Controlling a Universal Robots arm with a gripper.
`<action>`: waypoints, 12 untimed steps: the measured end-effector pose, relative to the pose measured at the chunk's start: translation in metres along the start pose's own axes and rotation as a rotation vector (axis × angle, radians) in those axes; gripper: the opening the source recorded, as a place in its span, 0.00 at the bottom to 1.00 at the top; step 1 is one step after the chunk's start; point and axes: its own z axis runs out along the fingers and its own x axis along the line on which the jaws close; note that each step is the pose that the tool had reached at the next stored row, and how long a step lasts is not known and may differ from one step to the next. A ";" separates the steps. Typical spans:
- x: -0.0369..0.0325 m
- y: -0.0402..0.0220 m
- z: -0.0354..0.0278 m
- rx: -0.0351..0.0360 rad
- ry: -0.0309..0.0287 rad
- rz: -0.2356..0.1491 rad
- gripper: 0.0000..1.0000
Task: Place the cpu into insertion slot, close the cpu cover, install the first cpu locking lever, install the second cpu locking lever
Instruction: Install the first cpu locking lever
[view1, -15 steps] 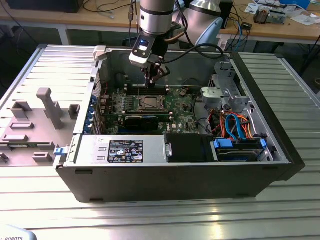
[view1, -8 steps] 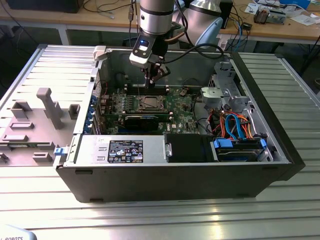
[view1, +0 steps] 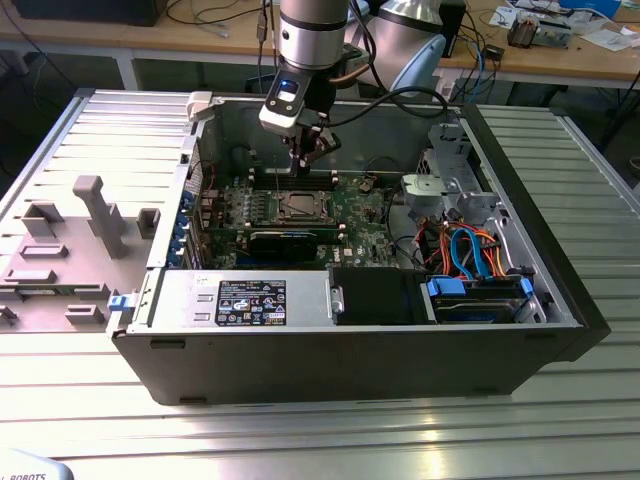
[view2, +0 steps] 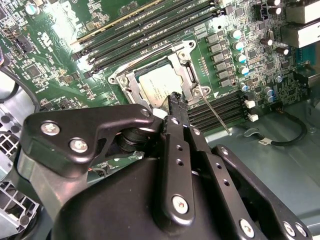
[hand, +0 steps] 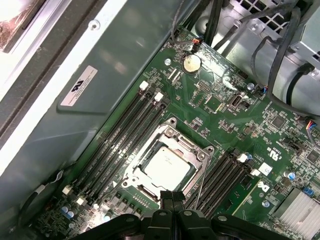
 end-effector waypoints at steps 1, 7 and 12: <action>0.0000 0.0000 0.0000 0.0000 0.0000 0.000 0.11; 0.0000 0.0000 0.0000 0.0001 -0.0001 -0.005 0.11; 0.0000 0.0000 0.0000 0.0002 -0.0003 -0.010 0.11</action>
